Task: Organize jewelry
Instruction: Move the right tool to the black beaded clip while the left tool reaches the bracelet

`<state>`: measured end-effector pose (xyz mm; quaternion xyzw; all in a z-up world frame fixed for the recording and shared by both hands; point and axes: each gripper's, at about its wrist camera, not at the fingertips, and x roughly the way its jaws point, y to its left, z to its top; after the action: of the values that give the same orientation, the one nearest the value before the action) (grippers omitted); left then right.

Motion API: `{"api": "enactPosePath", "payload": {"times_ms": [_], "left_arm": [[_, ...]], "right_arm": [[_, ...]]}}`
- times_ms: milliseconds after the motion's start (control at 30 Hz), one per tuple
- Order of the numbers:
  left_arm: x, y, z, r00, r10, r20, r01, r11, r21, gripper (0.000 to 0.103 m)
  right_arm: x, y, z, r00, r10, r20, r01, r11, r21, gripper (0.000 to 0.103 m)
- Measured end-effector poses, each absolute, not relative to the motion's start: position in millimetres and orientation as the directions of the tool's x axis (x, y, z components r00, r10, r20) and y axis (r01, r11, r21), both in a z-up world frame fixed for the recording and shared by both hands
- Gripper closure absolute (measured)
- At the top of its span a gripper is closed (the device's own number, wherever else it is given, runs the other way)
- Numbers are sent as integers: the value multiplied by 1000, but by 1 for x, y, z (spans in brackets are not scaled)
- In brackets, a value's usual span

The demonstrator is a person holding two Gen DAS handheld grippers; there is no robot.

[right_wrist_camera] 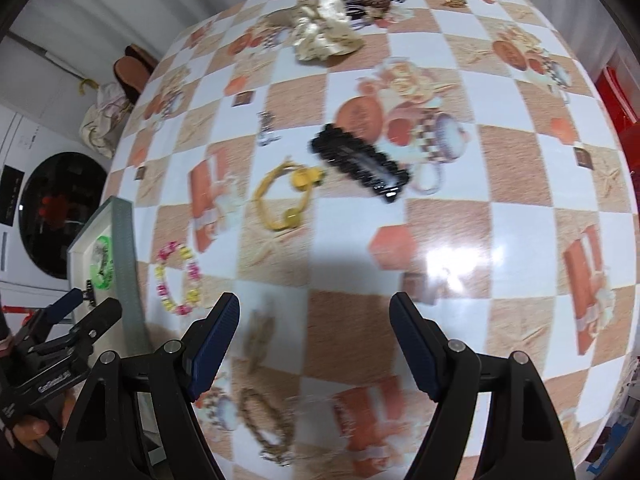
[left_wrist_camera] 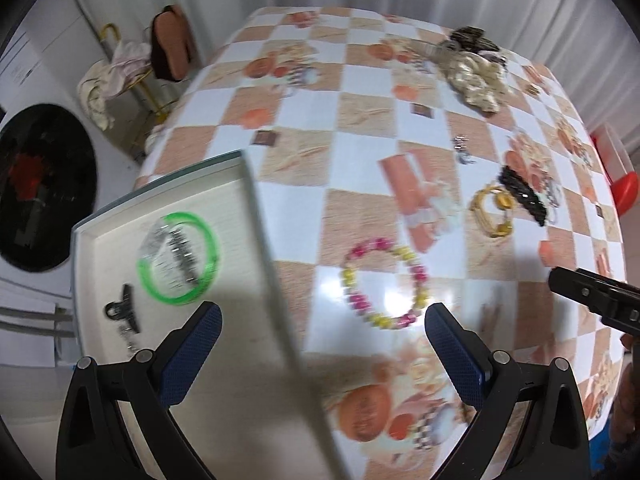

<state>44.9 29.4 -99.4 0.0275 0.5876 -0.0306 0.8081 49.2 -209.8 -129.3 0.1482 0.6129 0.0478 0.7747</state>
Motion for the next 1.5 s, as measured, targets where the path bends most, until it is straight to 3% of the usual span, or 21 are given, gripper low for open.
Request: {"api": "enactPosePath", "payload": {"times_ms": [433, 533, 667, 767, 1167, 1300, 1500], "left_arm": [[54, -13, -125, 251, -18, -968, 86, 996, 4, 0], [55, -17, -133, 231, -8, -973, 79, 997, 11, 7], [60, -23, -143, 216, -7, -976, 66, 998, 8, 8], [63, -25, -150, 203, -3, -979, 64, 998, 10, 19], [68, -22, -162, 194, -10, -981, 31, 999, -4, 20], [70, -21, -162, 206, -16, -978, 35, 999, -9, 20], [67, -24, -157, 211, -30, -977, 60, 998, -18, 34]], "right_arm": [[73, -235, -142, 244, 165, -956, 24, 984, 176, 23], [79, -238, -145, 243, 150, -958, -6, 988, 153, 23], [89, -239, -151, 240, 130, -962, -49, 991, 121, 23], [96, -240, -154, 241, 116, -964, -68, 992, 103, 23], [124, -224, -162, 271, 86, -959, -176, 984, 38, 24], [132, -214, -162, 285, 64, -956, -210, 978, 3, 29], [133, -204, -160, 286, 60, -956, -240, 971, -11, 45]]}}
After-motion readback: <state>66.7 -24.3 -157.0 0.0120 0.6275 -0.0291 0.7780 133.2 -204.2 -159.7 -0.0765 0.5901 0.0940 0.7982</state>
